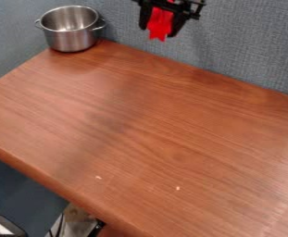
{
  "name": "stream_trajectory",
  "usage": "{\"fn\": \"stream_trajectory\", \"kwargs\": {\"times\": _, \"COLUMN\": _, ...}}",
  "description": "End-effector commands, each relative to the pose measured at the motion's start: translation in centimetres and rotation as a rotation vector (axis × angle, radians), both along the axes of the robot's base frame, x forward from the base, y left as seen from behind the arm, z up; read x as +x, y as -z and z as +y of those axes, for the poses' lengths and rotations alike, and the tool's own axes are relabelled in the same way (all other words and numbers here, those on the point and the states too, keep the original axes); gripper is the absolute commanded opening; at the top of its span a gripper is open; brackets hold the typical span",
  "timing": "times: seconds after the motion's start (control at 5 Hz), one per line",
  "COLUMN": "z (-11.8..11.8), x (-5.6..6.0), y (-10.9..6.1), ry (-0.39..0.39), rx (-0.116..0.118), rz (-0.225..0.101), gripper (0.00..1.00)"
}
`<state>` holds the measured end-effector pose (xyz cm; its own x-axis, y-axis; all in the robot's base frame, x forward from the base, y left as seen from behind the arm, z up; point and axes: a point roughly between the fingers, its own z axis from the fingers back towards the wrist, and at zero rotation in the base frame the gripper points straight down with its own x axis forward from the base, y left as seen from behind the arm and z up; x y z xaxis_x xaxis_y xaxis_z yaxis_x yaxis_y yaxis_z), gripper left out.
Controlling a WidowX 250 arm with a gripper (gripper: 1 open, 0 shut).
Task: Put the red object in the metal pot
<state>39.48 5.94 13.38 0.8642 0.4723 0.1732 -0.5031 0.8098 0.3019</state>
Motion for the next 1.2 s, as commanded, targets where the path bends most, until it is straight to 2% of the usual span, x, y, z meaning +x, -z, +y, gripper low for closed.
{"fn": "stream_trajectory", "kwargs": {"times": 0.0, "z": 1.1, "x": 0.9, "y": -2.3, "ry": -0.085, "rx": 0.07, "rz": -0.055, "gripper": 0.0}}
{"fn": "stream_trajectory", "kwargs": {"times": 0.4, "z": 3.2, "x": -1.1, "y": -3.9, "ry": -0.164, "rx": 0.116, "rz": -0.049, "gripper": 0.0}}
{"fn": "stream_trajectory", "kwargs": {"times": 0.6, "z": 5.0, "x": -0.4, "y": -4.4, "ry": -0.126, "rx": 0.127, "rz": -0.073, "gripper": 0.0}}
{"fn": "stream_trajectory", "kwargs": {"times": 0.8, "z": 5.7, "x": 0.2, "y": -4.8, "ry": -0.064, "rx": 0.133, "rz": -0.096, "gripper": 0.0}}
{"fn": "stream_trajectory", "kwargs": {"times": 1.0, "z": 7.0, "x": -0.3, "y": -4.1, "ry": -0.073, "rx": 0.136, "rz": -0.119, "gripper": 0.0}}
